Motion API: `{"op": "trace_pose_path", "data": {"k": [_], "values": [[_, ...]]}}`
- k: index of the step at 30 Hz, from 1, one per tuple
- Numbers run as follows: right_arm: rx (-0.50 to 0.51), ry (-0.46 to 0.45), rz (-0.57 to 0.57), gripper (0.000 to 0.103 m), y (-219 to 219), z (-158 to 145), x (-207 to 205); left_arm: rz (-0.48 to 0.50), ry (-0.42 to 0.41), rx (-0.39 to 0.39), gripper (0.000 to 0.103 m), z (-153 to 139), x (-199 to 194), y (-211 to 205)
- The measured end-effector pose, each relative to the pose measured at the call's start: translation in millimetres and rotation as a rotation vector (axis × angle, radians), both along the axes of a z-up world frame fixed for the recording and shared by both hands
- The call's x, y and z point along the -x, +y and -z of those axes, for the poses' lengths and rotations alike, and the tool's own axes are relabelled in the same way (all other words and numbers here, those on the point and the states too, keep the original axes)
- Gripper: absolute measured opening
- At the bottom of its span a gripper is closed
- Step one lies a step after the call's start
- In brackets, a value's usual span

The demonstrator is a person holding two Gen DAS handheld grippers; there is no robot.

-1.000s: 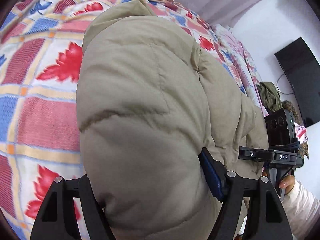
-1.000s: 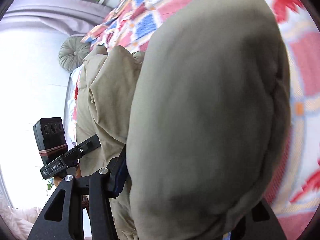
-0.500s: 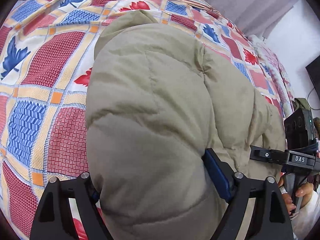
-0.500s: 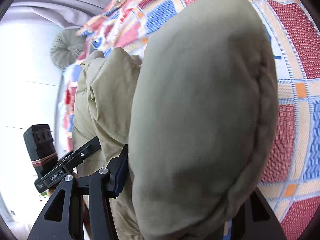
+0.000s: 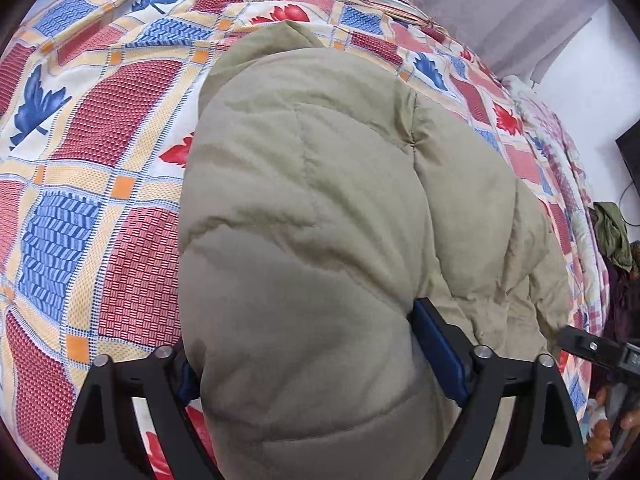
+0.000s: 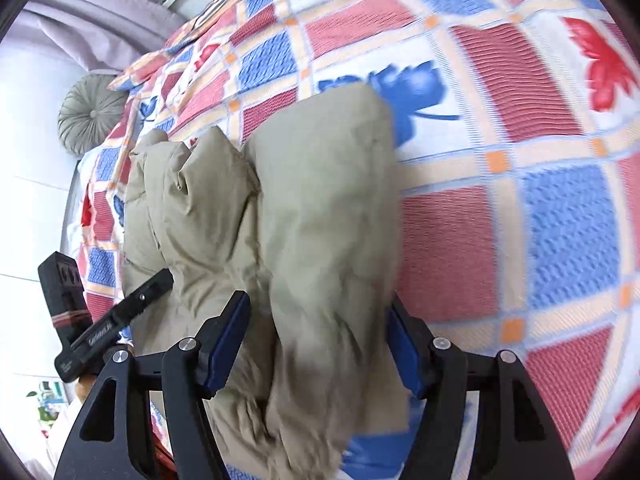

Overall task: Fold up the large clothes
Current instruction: 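Release the bundle and smooth it flat with both grippers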

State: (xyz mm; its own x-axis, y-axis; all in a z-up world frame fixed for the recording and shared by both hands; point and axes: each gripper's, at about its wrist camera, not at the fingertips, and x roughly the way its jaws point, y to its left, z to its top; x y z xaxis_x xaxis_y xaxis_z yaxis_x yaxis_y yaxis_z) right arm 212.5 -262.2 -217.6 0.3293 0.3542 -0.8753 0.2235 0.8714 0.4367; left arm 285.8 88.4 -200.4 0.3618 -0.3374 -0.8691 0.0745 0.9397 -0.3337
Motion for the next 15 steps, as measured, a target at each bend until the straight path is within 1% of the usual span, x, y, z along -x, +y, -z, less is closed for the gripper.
{"op": "trace_pose_path", "data": {"k": [3,4,5,6,8,9,10,11,12,13,15], "values": [[0.016,-0.02,0.029,0.07,-9,-14,18,-0.012,-0.001,-0.016,0.094,-1,4,3],[0.016,-0.027,0.033,0.07,-11,-22,19,-0.016,0.0,-0.022,0.094,-3,5,3],[0.019,-0.035,0.035,0.07,-4,-22,14,-0.021,-0.001,-0.033,0.094,-5,5,3],[0.025,-0.047,0.035,0.07,2,-25,14,-0.027,-0.006,-0.053,0.094,-8,7,3],[0.038,-0.075,0.022,0.069,29,-37,9,-0.064,-0.069,-0.146,0.094,-23,15,4],[0.046,-0.092,0.008,0.06,34,-42,9,-0.103,-0.124,-0.208,0.094,-34,20,5],[0.06,-0.105,-0.012,0.053,43,-48,8,-0.132,-0.168,-0.233,0.094,-43,23,8],[0.084,-0.116,-0.038,0.04,54,-55,5,-0.149,-0.197,-0.224,0.093,-51,24,11],[0.112,-0.131,-0.064,0.035,62,-60,3,-0.161,-0.214,-0.199,0.089,-59,24,13],[0.132,-0.145,-0.087,0.035,70,-67,1,-0.162,-0.219,-0.185,0.086,-63,20,12],[0.171,-0.166,-0.138,0.033,83,-70,-3,-0.118,-0.206,-0.178,0.086,-65,8,2]]}}
